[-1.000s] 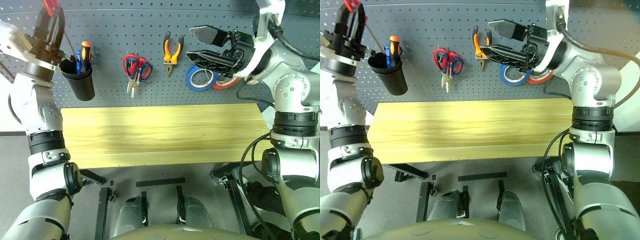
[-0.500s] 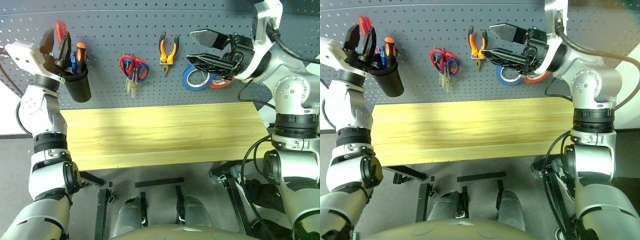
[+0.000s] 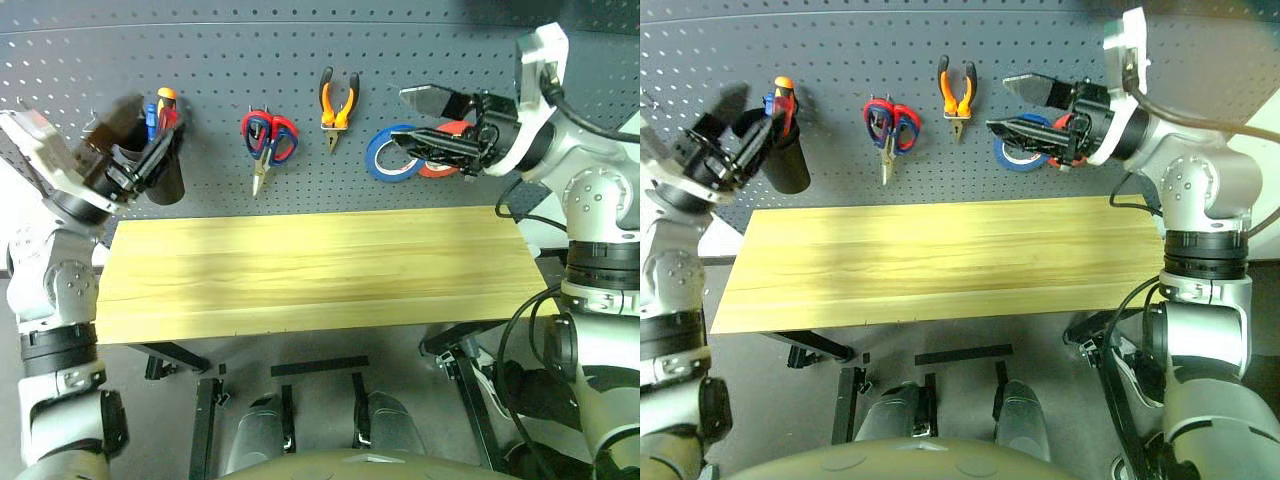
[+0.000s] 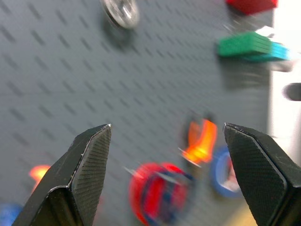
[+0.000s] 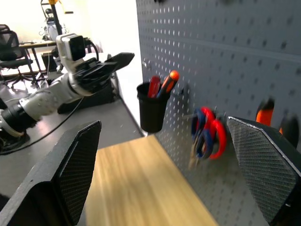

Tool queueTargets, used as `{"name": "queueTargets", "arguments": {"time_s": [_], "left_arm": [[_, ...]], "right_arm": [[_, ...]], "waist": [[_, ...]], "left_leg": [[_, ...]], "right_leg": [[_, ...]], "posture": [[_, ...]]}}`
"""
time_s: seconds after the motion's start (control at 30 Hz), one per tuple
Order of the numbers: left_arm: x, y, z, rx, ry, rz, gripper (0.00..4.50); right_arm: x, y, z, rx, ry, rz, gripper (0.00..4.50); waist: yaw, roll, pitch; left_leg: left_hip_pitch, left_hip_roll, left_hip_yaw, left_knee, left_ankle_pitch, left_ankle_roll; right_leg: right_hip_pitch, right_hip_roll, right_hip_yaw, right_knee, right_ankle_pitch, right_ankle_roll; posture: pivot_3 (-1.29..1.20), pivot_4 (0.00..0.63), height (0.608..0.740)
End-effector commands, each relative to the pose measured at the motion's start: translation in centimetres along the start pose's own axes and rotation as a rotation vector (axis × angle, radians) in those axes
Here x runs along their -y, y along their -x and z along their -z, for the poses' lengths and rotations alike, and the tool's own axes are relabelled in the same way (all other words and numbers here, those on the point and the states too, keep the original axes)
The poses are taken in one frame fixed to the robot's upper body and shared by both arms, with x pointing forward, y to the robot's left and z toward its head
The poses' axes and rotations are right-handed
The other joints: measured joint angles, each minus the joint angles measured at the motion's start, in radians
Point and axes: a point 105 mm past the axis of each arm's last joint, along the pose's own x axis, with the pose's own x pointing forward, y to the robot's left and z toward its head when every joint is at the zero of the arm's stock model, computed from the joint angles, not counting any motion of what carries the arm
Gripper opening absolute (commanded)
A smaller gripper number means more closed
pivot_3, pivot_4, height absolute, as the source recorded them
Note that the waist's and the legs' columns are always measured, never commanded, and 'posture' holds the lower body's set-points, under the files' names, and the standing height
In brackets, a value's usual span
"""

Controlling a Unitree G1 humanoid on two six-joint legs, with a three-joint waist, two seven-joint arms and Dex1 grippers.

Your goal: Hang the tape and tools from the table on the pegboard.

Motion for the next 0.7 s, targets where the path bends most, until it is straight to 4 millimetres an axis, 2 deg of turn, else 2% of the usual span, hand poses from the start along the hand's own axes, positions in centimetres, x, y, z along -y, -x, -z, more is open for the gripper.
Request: {"name": "queueTargets", "arguments": {"time_s": [0.03,0.17,0.27,0.57,0.7], "left_arm": [[4.3,0.5,2.8,-0.192,0.106,0.255,3.98],[5.6,1.2,5.3,-0.297,0.148,0.338,3.98],[5.4,1.4,5.7,-0.311,0.152,0.35,3.98],[5.3,1.2,8.1,-0.293,0.15,0.355,3.98],[4.8,1.3,9.1,-0.3,0.143,0.317,3.98]], "right_arm": [[-0.9,0.9,3.3,-0.135,0.018,-0.018,4.5],[-1.1,1.7,7.2,-0.23,0.006,-0.02,4.5],[-1.6,1.3,8.5,-0.253,0.002,-0.04,4.5],[-0.8,0.2,8.1,-0.224,0.015,-0.054,4.5],[-1.2,-1.0,8.0,-0.202,0.022,-0.084,4.5]], "waist": [[0.002,0.0,-0.002],[-0.002,0.001,-0.003],[-0.009,0.001,-0.003],[-0.004,0.001,-0.003],[-0.003,0.001,-0.003]], "left_leg": [[0.001,0.0,0.0,0.0,0.0,0.0],[0.002,0.0,0.001,0.0,0.0,0.0],[0.004,0.0,0.001,-0.001,0.0,0.0],[0.01,0.0,0.002,-0.001,0.0,0.0],[0.011,0.0,0.002,-0.001,0.0,0.0]], "right_leg": [[0.001,0.0,0.0,0.0,0.0,0.0],[0.002,0.0,0.001,-0.001,0.0,0.0],[0.003,0.0,0.002,0.0,0.0,0.0],[0.008,0.0,0.003,-0.001,0.0,0.0],[0.009,0.001,0.003,-0.001,0.0,0.0]], "posture": [[0.02,0.111,0.74],[-0.03,0.113,0.74],[-0.04,0.121,0.74],[0.0,0.143,0.74],[0.02,0.136,0.74]]}}
